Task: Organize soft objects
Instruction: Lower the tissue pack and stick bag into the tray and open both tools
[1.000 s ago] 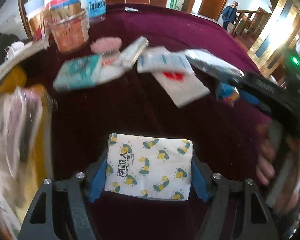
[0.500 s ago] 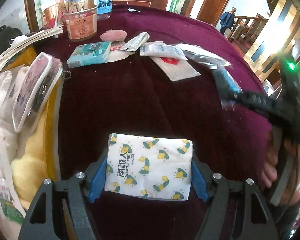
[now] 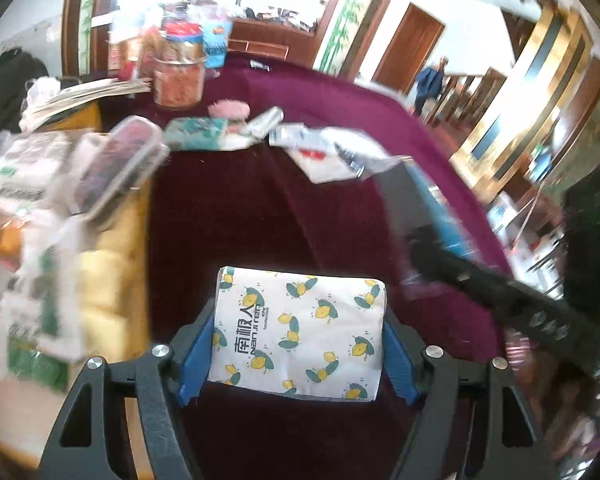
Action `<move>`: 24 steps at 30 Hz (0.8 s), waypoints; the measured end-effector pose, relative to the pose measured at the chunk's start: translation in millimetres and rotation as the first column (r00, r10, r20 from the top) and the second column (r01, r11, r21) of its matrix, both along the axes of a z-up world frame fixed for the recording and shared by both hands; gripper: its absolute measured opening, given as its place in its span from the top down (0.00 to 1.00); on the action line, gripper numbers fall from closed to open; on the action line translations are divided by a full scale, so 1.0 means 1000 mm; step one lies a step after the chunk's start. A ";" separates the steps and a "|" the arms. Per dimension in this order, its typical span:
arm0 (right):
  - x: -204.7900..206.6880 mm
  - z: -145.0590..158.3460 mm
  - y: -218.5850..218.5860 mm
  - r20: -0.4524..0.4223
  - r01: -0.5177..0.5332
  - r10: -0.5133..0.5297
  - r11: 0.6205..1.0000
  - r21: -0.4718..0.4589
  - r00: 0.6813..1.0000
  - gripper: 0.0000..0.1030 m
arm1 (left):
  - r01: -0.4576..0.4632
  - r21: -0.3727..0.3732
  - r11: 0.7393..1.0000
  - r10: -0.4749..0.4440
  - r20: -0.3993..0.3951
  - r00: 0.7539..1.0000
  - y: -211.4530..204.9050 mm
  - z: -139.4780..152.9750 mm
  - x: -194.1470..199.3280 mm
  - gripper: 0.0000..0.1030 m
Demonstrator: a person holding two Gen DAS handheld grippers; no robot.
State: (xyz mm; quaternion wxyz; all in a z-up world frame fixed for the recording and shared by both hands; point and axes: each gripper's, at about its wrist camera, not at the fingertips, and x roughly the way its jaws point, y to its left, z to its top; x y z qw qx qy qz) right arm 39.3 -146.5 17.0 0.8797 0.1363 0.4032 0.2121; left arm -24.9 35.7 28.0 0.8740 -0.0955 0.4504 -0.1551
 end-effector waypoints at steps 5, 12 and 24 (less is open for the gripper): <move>-0.005 0.014 0.057 0.021 -0.164 0.163 0.984 0.061 0.986 0.79 | -0.077 -0.057 0.995 0.079 0.045 0.996 0.058 0.041 -0.035 0.25; -0.004 0.009 0.159 -0.005 -0.369 0.370 0.928 0.047 0.929 0.79 | -0.287 0.047 0.957 0.284 0.055 0.957 0.143 0.038 -0.047 0.25; -0.001 -0.026 0.212 -0.051 -0.436 0.433 0.896 -0.079 0.900 0.71 | -0.328 0.162 0.931 0.342 -0.065 0.937 0.175 -0.011 -0.029 0.25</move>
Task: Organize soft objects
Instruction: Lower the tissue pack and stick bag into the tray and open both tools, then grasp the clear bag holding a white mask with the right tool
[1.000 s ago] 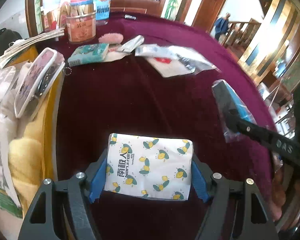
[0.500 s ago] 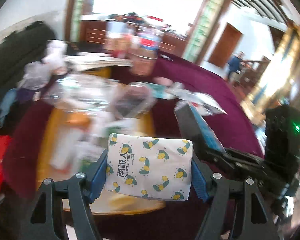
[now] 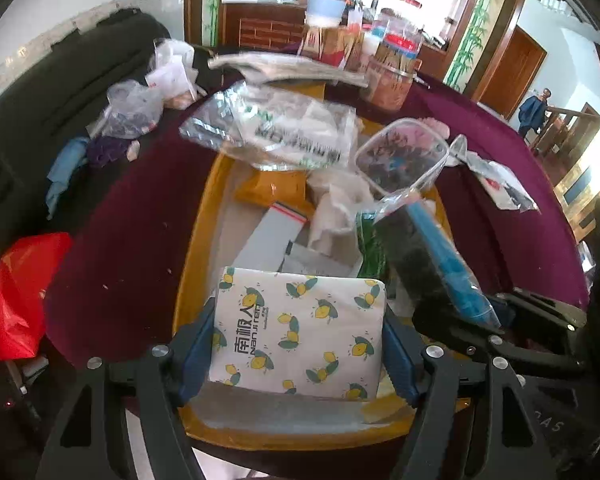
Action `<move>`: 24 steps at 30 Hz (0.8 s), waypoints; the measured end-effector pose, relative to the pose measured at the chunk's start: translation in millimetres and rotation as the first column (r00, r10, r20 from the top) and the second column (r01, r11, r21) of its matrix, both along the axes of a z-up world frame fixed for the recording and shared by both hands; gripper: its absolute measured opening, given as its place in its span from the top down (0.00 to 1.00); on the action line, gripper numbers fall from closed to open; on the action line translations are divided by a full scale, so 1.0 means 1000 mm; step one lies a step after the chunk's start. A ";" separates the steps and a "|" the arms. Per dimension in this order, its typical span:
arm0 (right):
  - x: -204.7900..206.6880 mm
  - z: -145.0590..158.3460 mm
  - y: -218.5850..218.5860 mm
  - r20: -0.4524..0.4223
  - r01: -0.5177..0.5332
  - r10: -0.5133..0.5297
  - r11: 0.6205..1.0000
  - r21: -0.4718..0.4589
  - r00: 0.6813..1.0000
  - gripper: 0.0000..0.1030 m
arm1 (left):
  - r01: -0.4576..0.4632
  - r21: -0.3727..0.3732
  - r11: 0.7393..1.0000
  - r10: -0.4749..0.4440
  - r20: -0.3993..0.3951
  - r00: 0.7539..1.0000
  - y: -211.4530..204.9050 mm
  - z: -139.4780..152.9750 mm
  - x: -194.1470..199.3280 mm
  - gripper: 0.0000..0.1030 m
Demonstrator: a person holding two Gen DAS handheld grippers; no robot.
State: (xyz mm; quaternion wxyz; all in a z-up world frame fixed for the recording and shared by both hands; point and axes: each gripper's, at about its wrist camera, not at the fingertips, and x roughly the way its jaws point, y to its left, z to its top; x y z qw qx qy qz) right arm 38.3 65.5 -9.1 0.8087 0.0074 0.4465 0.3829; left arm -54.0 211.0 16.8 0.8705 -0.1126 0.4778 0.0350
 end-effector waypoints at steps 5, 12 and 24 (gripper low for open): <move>0.002 -0.003 -0.009 -0.015 -0.006 0.007 0.998 0.056 1.000 0.45 | -0.008 -0.106 0.994 0.012 0.035 0.999 0.011 0.003 -0.002 0.21; 0.005 0.028 -0.056 -0.005 0.033 -0.032 0.984 0.177 0.999 0.33 | 0.023 -0.123 0.992 -0.007 0.129 0.992 -0.004 0.035 -0.010 0.16; 0.097 0.022 -0.254 -0.280 0.599 -0.534 0.756 0.265 0.798 0.18 | 0.267 -0.159 0.951 -0.222 0.254 0.941 -0.122 0.072 0.045 0.08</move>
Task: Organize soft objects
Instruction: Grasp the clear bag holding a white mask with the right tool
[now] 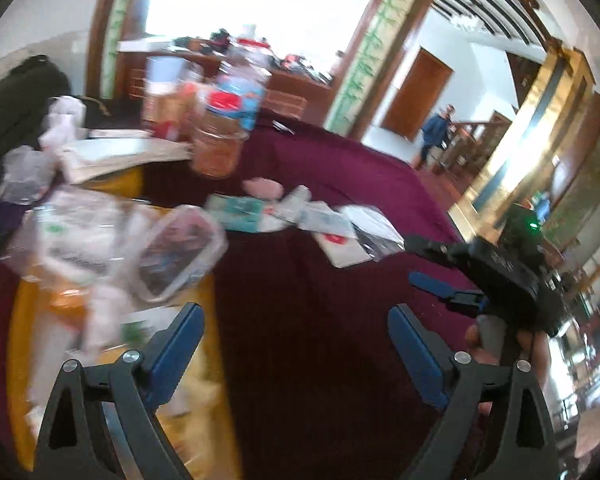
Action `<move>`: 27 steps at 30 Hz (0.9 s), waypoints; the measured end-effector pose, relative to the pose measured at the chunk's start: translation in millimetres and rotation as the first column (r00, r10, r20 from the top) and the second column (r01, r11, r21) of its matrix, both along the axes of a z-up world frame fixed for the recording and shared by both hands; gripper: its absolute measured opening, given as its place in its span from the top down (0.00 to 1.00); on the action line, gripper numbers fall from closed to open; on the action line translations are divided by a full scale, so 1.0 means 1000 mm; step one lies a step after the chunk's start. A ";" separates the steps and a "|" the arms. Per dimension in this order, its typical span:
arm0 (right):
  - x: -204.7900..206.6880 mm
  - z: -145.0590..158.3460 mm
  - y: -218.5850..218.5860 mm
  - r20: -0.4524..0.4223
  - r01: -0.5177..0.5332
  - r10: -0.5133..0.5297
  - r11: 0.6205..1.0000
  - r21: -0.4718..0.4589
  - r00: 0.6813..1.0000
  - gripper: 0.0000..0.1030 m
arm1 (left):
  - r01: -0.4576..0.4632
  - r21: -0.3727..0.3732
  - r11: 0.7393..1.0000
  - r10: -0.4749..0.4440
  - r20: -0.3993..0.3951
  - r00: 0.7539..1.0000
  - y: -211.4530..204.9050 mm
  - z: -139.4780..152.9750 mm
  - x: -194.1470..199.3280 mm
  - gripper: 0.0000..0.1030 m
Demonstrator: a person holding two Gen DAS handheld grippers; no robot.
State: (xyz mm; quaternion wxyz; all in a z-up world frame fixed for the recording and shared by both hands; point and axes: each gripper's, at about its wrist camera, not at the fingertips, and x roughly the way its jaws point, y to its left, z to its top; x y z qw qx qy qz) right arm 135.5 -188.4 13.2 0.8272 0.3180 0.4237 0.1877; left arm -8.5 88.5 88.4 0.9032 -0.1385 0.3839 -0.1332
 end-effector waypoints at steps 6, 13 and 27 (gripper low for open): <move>0.037 -0.046 -0.066 -0.171 0.224 -0.210 0.972 0.069 0.963 0.27 | 0.023 -0.004 1.000 -0.024 -0.099 0.995 -0.044 -0.022 0.047 0.08; 0.086 -0.069 -0.070 -0.233 0.277 -0.249 0.956 0.095 0.940 0.48 | 0.017 0.028 0.999 -0.013 -0.127 0.992 -0.069 -0.032 0.075 0.08; 0.054 -0.034 -0.108 -0.009 0.317 -0.320 0.933 0.174 0.947 0.99 | 0.004 0.145 0.989 0.022 -0.178 0.984 -0.104 -0.038 0.144 0.08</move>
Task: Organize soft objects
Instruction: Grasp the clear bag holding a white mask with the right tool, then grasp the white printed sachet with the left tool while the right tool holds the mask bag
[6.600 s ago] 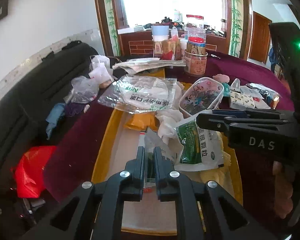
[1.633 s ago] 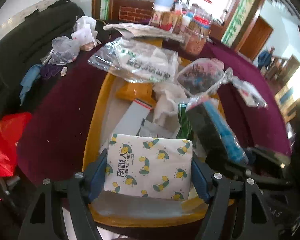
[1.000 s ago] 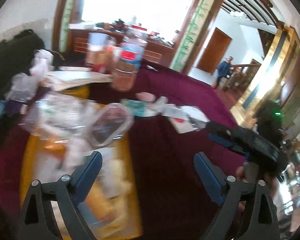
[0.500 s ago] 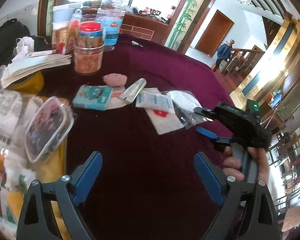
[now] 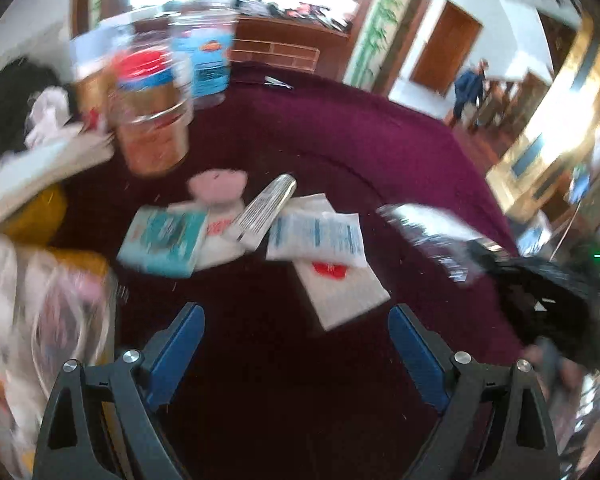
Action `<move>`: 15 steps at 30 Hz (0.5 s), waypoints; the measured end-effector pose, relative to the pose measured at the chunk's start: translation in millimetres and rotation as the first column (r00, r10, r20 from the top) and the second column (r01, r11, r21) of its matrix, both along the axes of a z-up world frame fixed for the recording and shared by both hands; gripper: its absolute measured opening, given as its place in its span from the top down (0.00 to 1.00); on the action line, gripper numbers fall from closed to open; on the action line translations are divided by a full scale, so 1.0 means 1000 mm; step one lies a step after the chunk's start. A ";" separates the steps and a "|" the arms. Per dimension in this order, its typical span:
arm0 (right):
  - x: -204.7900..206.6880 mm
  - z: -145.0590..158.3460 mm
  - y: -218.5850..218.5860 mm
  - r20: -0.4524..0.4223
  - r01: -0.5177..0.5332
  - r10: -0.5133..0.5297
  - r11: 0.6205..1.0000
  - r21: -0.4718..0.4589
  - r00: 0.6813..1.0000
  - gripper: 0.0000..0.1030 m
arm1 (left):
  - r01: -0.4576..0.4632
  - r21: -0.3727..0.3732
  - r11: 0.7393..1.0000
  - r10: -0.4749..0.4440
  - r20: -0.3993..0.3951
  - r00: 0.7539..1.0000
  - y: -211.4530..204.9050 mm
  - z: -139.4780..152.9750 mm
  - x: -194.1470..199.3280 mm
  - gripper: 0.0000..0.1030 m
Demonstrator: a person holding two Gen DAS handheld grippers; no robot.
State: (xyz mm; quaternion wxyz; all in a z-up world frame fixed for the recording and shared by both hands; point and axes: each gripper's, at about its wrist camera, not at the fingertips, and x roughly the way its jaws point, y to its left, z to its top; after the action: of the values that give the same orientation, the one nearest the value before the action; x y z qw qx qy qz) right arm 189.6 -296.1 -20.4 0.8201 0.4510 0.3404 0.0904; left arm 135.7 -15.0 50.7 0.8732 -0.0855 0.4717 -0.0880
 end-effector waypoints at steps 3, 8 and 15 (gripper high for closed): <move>-0.006 0.011 -0.002 0.022 0.011 -0.009 0.998 -0.059 1.000 0.99 | 0.028 0.059 0.998 -0.026 -0.028 0.999 -0.020 -0.003 0.032 0.08; -0.002 0.004 -0.009 -0.055 0.045 -0.053 0.989 -0.144 0.997 1.00 | 0.100 0.160 0.982 -0.093 -0.050 0.994 -0.052 -0.014 0.093 0.08; 0.003 -0.003 -0.011 -0.093 0.024 -0.038 0.989 -0.144 0.995 1.00 | 0.216 0.150 0.965 -0.186 -0.190 0.964 -0.072 -0.053 0.153 0.08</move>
State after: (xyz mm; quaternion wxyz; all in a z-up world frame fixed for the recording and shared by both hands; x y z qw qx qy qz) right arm 193.1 -306.8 -23.4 0.8343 0.4002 0.3778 0.0314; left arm 289.2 -86.9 -2.6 0.8193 0.0302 0.5581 -0.1282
